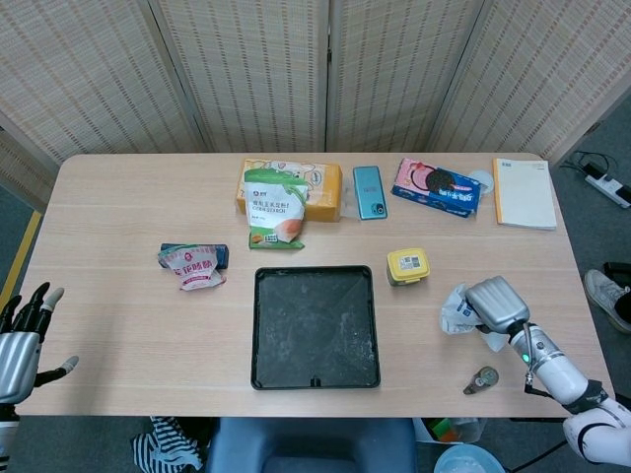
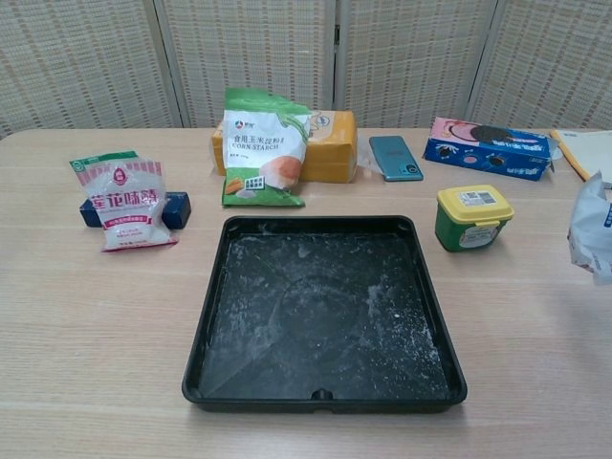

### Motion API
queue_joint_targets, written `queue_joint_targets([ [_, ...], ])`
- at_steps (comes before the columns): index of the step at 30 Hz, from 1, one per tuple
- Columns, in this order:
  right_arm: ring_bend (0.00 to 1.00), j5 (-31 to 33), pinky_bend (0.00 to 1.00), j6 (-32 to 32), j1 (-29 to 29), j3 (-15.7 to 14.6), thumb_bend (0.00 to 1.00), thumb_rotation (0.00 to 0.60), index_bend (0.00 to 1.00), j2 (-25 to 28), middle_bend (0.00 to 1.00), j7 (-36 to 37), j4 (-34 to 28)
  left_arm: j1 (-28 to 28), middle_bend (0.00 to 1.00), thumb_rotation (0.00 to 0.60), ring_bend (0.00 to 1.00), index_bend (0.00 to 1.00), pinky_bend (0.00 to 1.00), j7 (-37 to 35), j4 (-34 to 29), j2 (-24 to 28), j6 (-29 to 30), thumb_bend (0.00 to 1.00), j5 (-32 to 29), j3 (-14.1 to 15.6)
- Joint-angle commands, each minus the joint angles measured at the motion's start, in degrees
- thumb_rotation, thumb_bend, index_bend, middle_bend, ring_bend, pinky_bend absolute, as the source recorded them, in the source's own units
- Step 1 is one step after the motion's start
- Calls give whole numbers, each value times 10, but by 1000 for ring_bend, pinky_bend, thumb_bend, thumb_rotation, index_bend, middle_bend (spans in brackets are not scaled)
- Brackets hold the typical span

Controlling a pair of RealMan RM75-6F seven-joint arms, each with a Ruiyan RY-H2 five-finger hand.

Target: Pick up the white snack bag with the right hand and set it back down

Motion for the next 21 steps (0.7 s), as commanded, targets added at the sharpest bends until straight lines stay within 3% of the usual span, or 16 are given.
queue_joint_targets([
  [1, 1000, -15, 1000, -6, 2, -2, 347, 600, 917, -26, 851, 35, 38, 0, 0, 600, 191, 0, 90, 0, 0, 0, 0, 181, -1, 0],
  [6, 1000, -40, 1000, -10, 8, -5, 347, 600, 892, -47, 809, 78, 72, -1, 0, 600, 193, 0, 91, 3, 0, 0, -4, 181, -4, -1],
  [12, 962, -66, 1000, -21, 17, -16, 347, 600, 742, -49, 643, 121, 92, -3, 0, 600, 198, 0, 91, 1, 0, 1, -8, 182, -8, -1],
  [17, 933, -65, 1000, -44, 26, -21, 346, 600, 522, -36, 472, 132, 84, -2, 0, 600, 198, 0, 91, 1, 0, 0, -6, 182, -5, 0],
  [21, 926, -65, 1000, -47, 27, -22, 346, 600, 426, -28, 384, 129, 76, -2, 0, 600, 198, 0, 91, 0, 0, 0, -5, 182, -5, 0],
])
